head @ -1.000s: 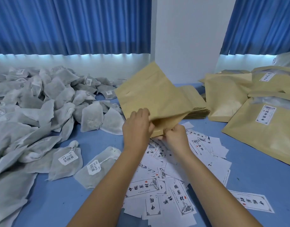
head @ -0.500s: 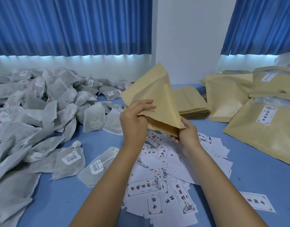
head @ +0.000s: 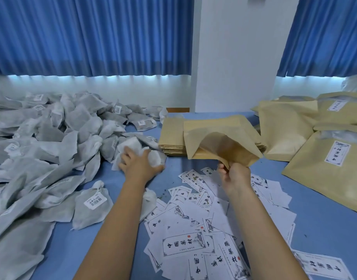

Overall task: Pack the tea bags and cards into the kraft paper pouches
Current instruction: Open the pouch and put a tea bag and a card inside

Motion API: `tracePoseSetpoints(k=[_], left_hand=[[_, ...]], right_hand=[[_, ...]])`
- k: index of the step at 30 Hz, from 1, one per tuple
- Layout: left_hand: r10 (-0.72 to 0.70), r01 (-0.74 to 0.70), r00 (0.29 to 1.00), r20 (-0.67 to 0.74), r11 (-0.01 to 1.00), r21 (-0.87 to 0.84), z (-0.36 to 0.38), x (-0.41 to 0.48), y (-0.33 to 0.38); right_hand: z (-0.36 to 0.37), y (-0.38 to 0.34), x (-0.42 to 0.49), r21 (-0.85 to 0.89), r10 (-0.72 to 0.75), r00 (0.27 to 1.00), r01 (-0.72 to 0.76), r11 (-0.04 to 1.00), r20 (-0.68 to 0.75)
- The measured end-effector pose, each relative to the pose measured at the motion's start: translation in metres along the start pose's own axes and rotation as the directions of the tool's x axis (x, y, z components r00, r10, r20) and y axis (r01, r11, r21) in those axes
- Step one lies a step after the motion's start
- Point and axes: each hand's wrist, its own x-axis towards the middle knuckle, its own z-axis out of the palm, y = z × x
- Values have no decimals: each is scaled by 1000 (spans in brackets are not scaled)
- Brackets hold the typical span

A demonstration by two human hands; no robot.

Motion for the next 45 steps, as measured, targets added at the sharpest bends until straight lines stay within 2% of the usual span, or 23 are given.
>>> tracePoseSetpoints(k=[2,5,8,11,12,13,15,17,19,24,27,29,30,31,33,34,36,38,39,40,41,43,45], left_hand=[[-21,22,999,-44,999,24,0,4,0],[-51,54,998,-32,994,92,-1,1,3],[-56,60,988,-147,998,25,-2,-7,7],[94,-119,925,-369,992,-46,-5,-6,13],[155,-186,907,-392,982,-42,-5,-3,16],[198,-225,908,-369,974,-29,-4,0,19],[209,-211,954,-216,977,12,4,6,24],[136,-136,990,-24,991,17,12,12,26],[83,-85,995,62,996,30,14,20,28],[79,-73,994,-72,993,89,11,14,31],[82,-100,967,-239,993,-63,7,-6,30],[47,-183,900,-433,943,-278,-5,-19,32],[25,-268,835,-549,891,-367,-14,-26,33],[5,-371,756,-654,827,-422,-23,-34,33],[41,-585,605,-795,700,-410,-41,-54,34],[125,-685,545,-829,637,-354,-46,-66,35],[392,-851,419,-819,483,-205,-50,-94,41],[645,-947,278,-712,307,-92,-47,-116,50],[722,-963,237,-649,264,-59,-43,-123,56],[773,-966,228,-592,255,-39,-41,-128,61],[808,-960,254,-532,277,-39,-40,-130,67],[831,-916,387,-400,395,-66,-42,-130,77],[774,-822,551,-312,568,-45,-46,-126,87]], right_hand=[[-1,0,-2,15,19,1000,-19,1000,24],[0,-2,-7,4,36,998,-36,999,50],[1,-1,-10,13,48,997,-49,999,54],[1,-1,-14,9,49,996,-50,999,70],[2,-1,-15,4,44,996,-44,999,79],[3,-1,-16,-3,36,995,-36,999,91],[5,-1,-18,-23,23,993,-21,1000,113],[7,-1,-19,-45,20,992,-14,999,128],[7,-2,-18,-48,27,990,-21,999,138],[5,-5,-14,2,60,991,-61,998,119],[5,-6,-13,-4,49,993,-49,999,111],[5,-5,-13,-26,42,993,-39,999,107],[4,-5,-14,-32,39,993,-35,999,111],[4,-5,-14,-34,37,993,-33,999,114],[4,-5,-16,-51,37,992,-31,998,120],[5,-4,-16,-77,39,992,-29,997,122],[6,-1,-18,-145,47,990,-27,989,130],[4,1,-19,-207,55,986,-22,978,156],[2,1,-21,-264,56,983,-7,965,177],[0,2,-22,-323,47,978,21,946,202],[-3,3,-24,-353,23,972,63,934,234],[-5,7,-26,-338,-16,959,115,934,282],[-2,10,-26,-353,-54,949,168,920,310]])
